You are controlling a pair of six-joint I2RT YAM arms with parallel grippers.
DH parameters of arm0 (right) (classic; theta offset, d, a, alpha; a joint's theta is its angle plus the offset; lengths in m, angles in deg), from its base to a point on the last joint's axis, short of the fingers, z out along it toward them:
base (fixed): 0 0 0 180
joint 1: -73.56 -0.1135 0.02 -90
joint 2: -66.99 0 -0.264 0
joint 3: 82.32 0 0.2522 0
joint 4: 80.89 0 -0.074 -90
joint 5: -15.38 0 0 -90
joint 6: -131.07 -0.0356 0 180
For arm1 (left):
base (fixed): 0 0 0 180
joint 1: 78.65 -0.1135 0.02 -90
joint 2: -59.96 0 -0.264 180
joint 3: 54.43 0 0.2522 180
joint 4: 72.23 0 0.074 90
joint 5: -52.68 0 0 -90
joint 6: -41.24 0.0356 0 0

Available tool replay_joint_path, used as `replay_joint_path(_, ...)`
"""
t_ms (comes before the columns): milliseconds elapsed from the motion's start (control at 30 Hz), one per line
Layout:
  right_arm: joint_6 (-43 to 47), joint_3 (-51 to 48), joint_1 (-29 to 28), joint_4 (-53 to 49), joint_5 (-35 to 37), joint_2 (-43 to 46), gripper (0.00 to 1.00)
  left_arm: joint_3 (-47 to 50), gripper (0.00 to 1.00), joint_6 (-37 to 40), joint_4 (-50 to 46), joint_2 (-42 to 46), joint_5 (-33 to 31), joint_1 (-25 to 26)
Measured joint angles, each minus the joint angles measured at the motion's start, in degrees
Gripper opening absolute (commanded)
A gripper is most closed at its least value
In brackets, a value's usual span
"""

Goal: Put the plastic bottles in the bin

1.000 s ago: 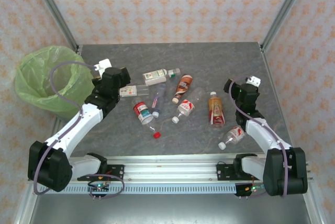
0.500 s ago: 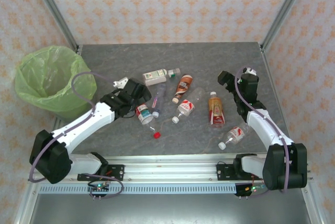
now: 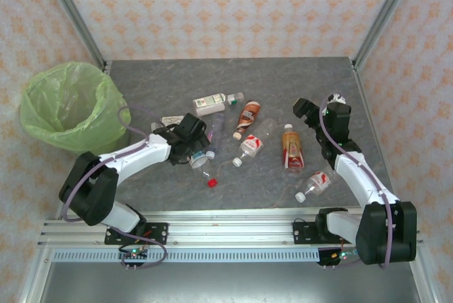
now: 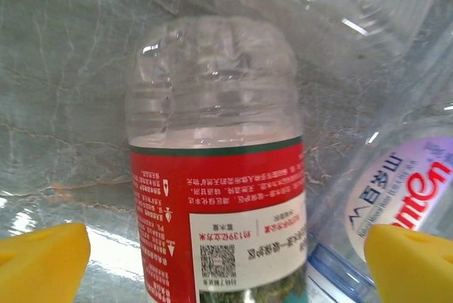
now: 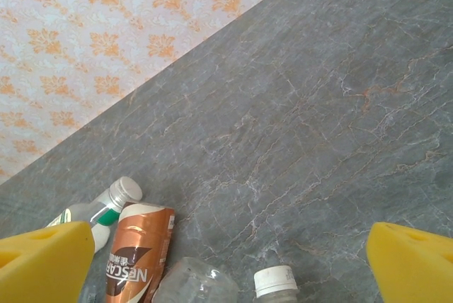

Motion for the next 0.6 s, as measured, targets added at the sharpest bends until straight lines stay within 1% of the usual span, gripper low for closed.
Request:
replay_joint_path(100,0.68,0.09,0.0,-1.01,-1.46,-0.02,0.99,1.25,0.93,-1.33,2.82,-1.25,1.25,0.0)
replay_joint_path(233,1.73,0.63,-0.44,-2.51,-2.8,0.0,0.99,1.84,0.87,-1.25,6.64,-2.25,1.46,0.0)
replay_joint_path(467,1.7,0.68,-0.76,-2.51,-4.31,-0.02,0.99,4.15,0.79,-0.28,12.46,-5.01,1.77,0.0)
replay_joint_path(533,1.49,0.68,-0.87,-2.43,-4.76,-0.02,0.99,5.09,0.76,0.2,13.4,-5.31,1.51,0.0)
replay_joint_path(600,1.05,0.68,-1.11,-2.05,-5.38,-0.04,0.99,5.4,0.7,0.55,13.97,-5.25,1.27,0.0)
